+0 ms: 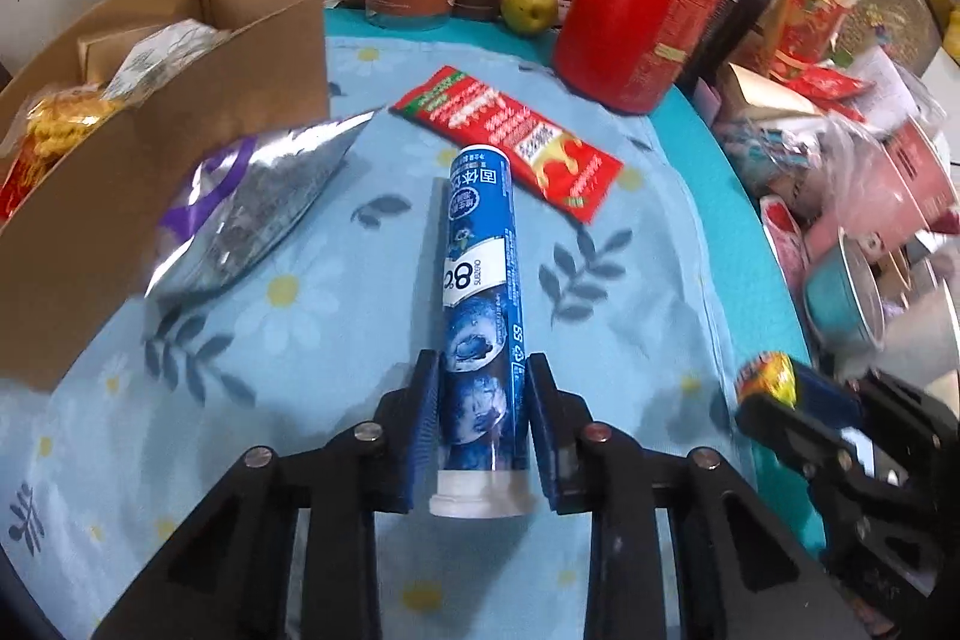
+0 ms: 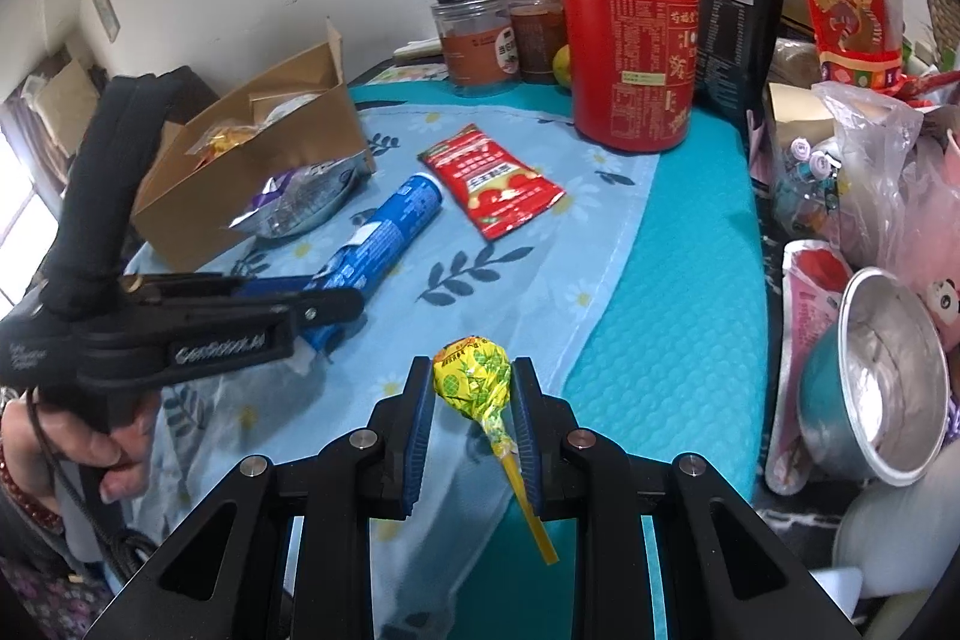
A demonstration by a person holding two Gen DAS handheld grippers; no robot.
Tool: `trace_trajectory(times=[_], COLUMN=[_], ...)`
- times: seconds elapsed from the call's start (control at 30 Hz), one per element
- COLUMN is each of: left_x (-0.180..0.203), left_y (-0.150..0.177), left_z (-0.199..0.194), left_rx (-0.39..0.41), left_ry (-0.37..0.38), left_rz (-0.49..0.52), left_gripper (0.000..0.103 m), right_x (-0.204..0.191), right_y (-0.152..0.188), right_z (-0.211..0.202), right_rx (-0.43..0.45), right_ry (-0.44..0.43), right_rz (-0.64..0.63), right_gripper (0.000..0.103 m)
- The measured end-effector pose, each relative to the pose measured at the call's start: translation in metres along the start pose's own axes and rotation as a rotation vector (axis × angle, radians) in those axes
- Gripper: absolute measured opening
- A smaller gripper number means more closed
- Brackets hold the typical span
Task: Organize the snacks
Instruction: 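Grasp the blue tube with the left tool while the right tool holds the lollipop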
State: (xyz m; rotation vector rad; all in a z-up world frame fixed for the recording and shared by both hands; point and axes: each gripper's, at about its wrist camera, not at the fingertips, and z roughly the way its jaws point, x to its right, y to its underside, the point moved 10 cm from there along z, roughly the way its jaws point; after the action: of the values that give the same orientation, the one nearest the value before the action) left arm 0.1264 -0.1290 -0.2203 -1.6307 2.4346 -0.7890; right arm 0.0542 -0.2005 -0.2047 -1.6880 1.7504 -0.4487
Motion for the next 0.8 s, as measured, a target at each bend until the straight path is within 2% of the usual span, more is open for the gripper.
trace_trajectory(times=[0.47,0.8], left_x=[-0.005,-0.021], left_y=[0.086,0.125], left_z=[-0.048,-0.072], left_rx=[-0.052,-0.023], left_ry=[0.023,-0.030], left_rz=[0.009,-0.015], left_gripper=[0.028,0.028], right_x=[-0.043,-0.081], right_y=[0.041,0.075], right_z=[-0.006,-0.008], right_rx=[-0.047,-0.080], right_ry=[-0.056,-0.102], right_rz=[-0.023,-0.073], right_gripper=[0.025,0.025])
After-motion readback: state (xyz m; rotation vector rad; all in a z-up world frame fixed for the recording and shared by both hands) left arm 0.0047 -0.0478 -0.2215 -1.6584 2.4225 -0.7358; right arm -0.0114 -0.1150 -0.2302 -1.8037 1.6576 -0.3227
